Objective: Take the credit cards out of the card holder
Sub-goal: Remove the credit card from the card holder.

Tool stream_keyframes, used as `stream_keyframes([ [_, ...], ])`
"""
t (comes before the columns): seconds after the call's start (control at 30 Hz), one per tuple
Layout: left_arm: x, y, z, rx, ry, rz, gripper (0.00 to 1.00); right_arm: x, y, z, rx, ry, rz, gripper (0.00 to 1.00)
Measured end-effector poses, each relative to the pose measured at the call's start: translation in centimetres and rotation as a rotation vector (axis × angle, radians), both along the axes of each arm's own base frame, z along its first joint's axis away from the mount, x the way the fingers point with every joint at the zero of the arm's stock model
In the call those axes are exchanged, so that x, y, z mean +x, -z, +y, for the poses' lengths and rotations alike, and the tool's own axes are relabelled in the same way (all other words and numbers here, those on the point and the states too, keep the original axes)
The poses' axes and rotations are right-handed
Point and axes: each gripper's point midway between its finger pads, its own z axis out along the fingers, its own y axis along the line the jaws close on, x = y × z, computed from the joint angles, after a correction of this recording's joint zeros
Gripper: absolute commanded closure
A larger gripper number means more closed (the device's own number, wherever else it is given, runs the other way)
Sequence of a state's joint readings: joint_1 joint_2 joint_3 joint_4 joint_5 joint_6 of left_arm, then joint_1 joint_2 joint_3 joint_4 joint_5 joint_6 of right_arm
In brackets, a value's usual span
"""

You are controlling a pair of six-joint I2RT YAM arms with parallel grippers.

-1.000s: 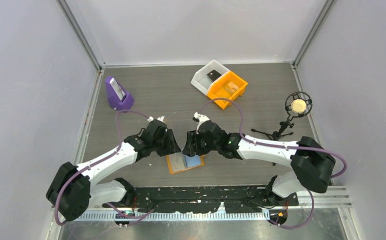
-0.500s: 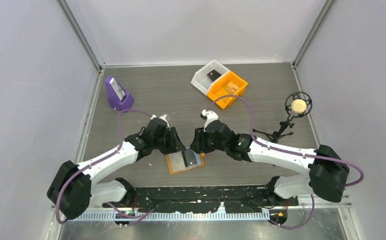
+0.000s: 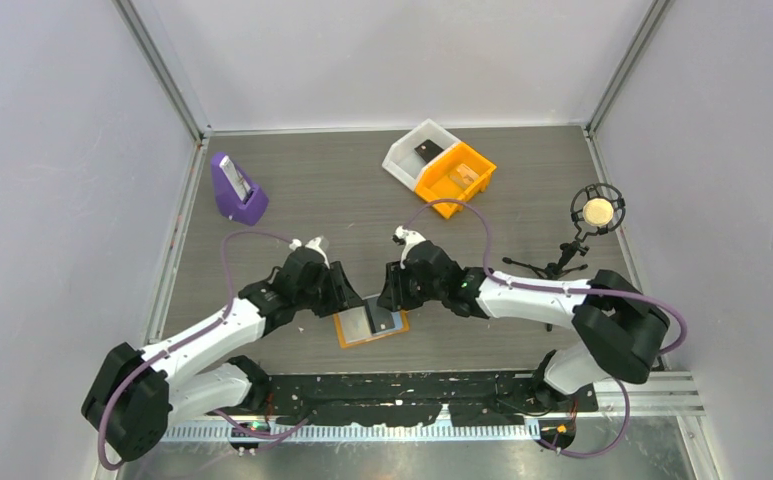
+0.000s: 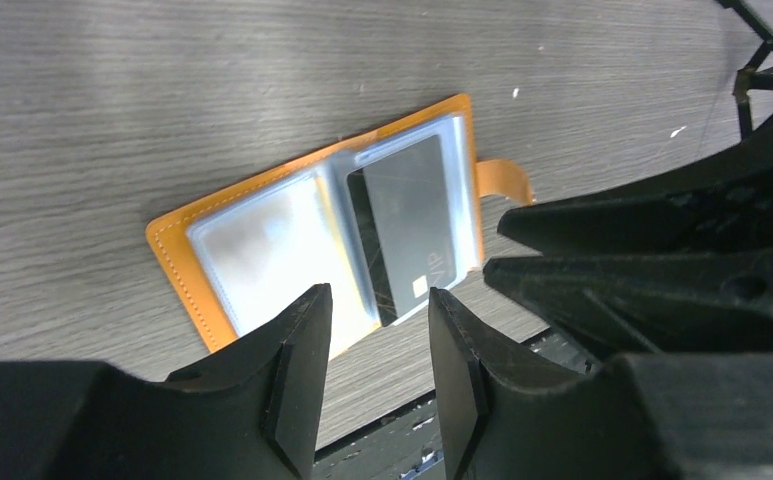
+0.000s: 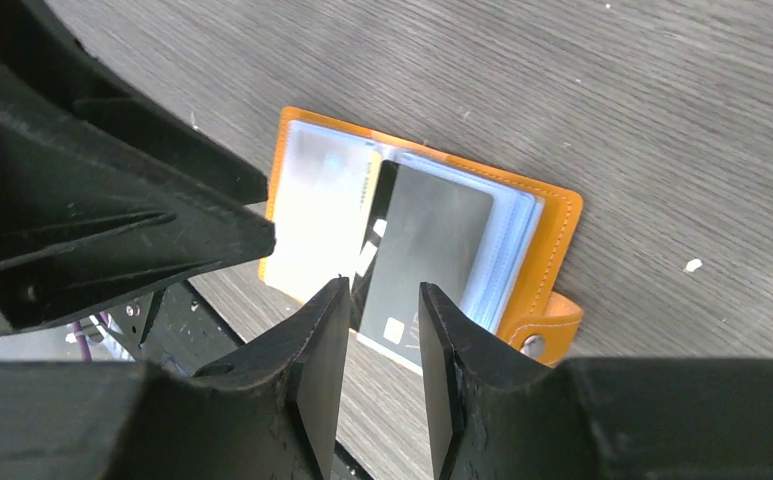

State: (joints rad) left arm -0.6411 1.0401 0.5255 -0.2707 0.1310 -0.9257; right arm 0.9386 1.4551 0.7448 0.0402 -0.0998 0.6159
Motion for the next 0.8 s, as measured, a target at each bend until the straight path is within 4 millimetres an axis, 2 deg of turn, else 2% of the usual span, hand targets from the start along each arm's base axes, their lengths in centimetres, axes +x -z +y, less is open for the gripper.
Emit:
stream_keyframes([
  [0.17,-0.3,1.3,0.1,-0.011,-0.008,0.004,0.56,0.2,1.6,0.0,0.011,0.0,0.052,0.63],
  [0.5,0.5,2.0,-1.0,-0.045,0.008,-0.008,0.54,-0.7,4.4,-0.6,-0.022,-0.003,0.11,0.65],
  [0.8,0.0,3.2,-0.7,-0.057,-0.003,0.004,0.53,-0.7,5.1,-0.7,-0.02,0.001,0.116,0.7],
])
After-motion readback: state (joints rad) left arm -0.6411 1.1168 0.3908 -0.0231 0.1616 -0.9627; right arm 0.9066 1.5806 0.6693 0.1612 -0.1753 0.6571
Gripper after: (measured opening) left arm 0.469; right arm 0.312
